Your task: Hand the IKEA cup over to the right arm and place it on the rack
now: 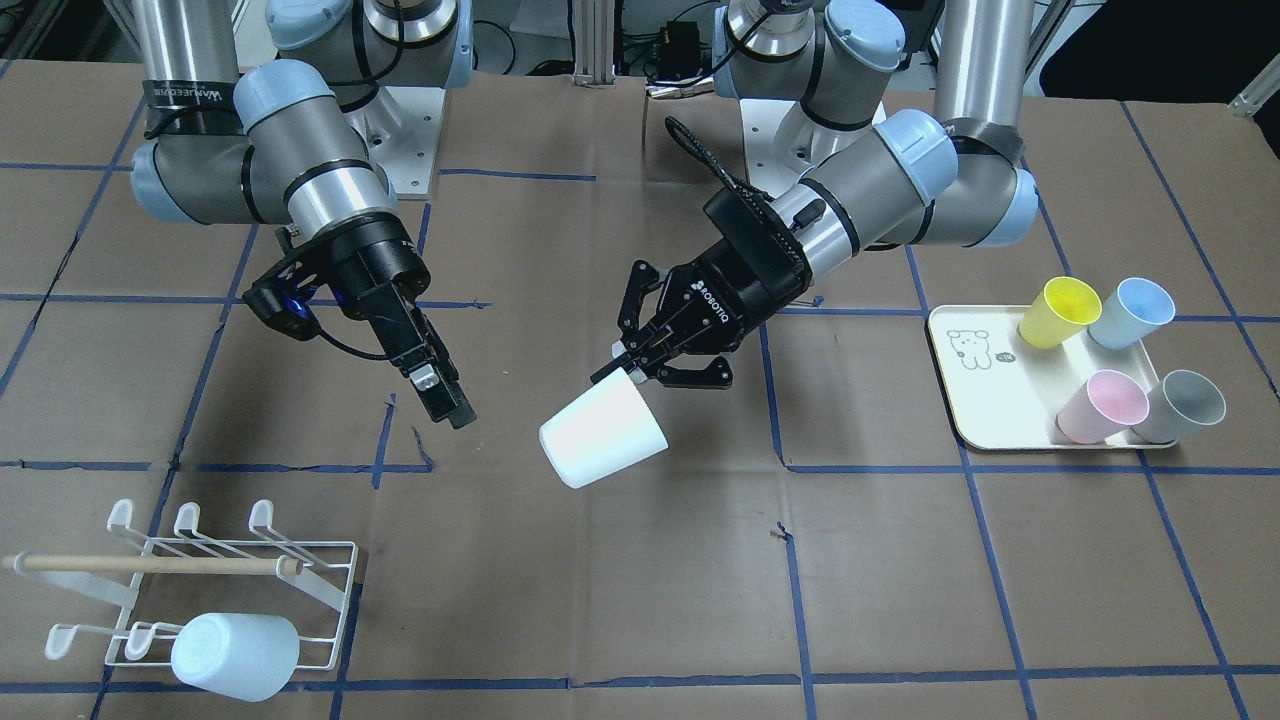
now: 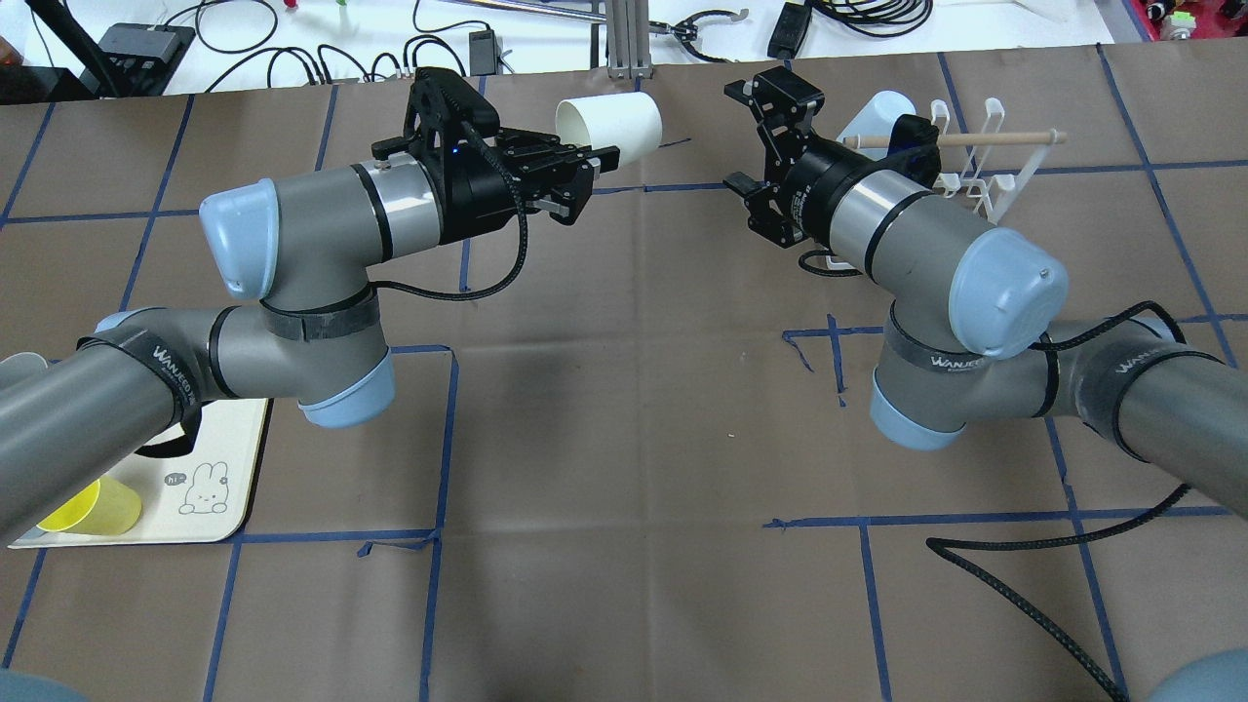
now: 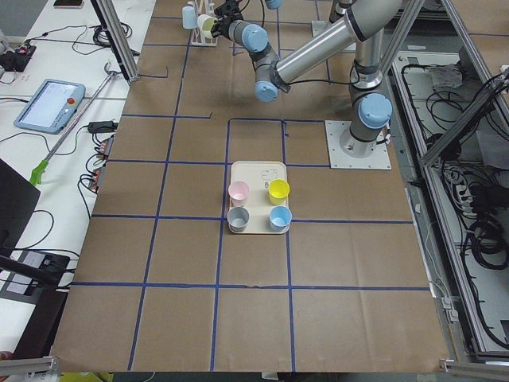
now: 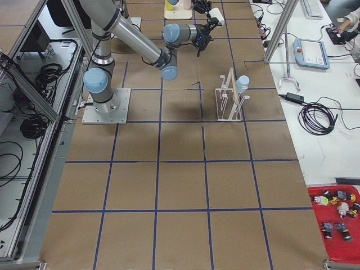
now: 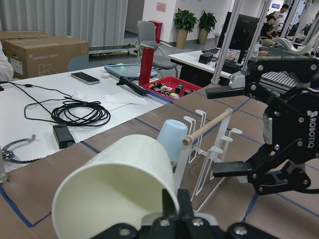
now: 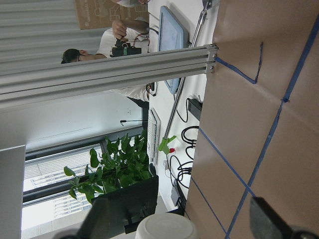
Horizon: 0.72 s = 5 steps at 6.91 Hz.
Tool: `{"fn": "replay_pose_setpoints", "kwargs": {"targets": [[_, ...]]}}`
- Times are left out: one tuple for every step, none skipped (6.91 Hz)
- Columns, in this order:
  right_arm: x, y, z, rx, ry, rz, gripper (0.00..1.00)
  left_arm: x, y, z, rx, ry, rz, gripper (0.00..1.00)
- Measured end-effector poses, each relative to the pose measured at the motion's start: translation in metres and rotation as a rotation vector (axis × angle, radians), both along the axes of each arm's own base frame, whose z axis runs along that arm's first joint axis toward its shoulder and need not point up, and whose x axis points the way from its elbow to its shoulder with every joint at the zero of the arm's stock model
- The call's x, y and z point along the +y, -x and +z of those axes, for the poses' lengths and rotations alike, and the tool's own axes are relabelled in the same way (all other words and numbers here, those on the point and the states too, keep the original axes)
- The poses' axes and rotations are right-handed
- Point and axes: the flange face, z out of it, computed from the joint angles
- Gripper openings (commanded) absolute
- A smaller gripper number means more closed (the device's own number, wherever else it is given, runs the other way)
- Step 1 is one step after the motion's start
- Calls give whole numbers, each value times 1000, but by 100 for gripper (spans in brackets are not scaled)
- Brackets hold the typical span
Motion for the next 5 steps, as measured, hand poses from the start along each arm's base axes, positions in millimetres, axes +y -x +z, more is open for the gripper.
{"fn": "replay_pose_setpoints", "kwargs": {"targets": [[2,-8,-1,-2,-5,20,99,1,0,0,3,-2,-3,6],[3,-15,-2,-3,-9,36,98,1,1,0,6,-5,-3,6],[2,-20,-1,-4,-16,47,98,1,1,0,9,-10,0,7],[-1,-28,0,-4,-28,62,98,2,1,1,12,-15,3,7],[-4,-37,-4,-4,-41,80,97,2,2,2,14,-17,3,7]]}}
